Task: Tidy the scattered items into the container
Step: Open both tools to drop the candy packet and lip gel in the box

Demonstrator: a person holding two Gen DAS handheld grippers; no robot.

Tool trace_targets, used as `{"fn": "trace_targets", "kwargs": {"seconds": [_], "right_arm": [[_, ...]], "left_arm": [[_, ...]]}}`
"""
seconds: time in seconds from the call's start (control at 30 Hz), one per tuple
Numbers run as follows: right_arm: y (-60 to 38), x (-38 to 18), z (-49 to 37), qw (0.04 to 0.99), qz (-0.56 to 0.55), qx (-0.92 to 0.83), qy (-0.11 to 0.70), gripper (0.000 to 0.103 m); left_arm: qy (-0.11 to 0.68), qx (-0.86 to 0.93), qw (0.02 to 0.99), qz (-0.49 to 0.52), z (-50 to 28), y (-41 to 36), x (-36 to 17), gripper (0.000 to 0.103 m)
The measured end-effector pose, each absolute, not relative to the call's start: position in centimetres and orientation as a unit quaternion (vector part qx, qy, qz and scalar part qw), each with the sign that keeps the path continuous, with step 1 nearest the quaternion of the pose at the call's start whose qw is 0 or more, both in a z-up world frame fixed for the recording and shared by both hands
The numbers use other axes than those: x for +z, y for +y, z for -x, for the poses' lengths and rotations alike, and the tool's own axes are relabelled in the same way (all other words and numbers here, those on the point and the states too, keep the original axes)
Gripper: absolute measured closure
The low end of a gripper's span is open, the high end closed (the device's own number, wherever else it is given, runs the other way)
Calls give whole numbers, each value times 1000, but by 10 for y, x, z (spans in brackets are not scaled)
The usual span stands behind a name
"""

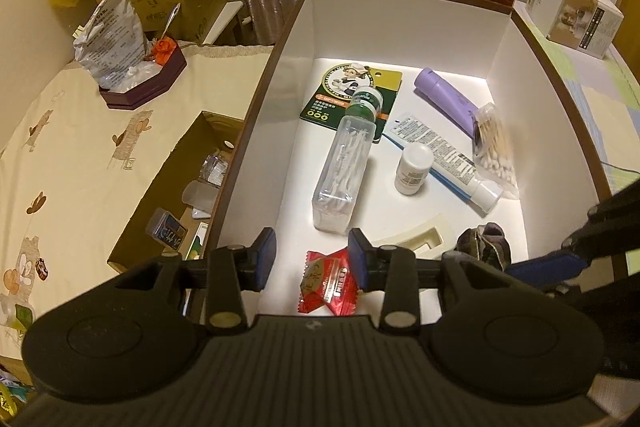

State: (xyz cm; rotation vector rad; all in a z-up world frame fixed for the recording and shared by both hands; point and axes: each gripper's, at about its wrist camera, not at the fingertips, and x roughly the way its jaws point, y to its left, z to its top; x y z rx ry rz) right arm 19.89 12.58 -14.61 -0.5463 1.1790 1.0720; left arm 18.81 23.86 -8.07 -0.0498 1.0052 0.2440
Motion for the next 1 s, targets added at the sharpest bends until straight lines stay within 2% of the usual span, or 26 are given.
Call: {"fn": "trace_targets", "kwargs": {"seconds": [0.27, 0.47, 0.53, 0.57, 0.6, 0.63, 1.0], "right_arm": [[119, -146, -193, 660, 263, 475, 519, 83], [121, -146, -192, 664, 267, 471, 516, 81], [122, -143, -191, 661, 255, 485, 513, 61], [123, -139, -189, 669, 251, 485, 504, 47], [124, -136, -188, 680, 253, 477, 495, 22], [124, -133, -187, 690, 256, 472, 486, 18], [118, -131, -179, 712, 270, 455, 461, 18]], "left_arm": [[482, 115, 868, 21, -190, 237, -83, 66], [480, 113, 870, 20, -190, 235, -83, 56], [480, 113, 870, 19, -190, 235, -83, 51], [479, 113, 870, 19, -191, 235, -83, 50], [479, 114, 870, 19, -191, 235, -83, 47], [479, 114, 870, 19, -191, 235, -82, 46], [477, 117, 871, 23, -191, 236, -80, 35]]}}
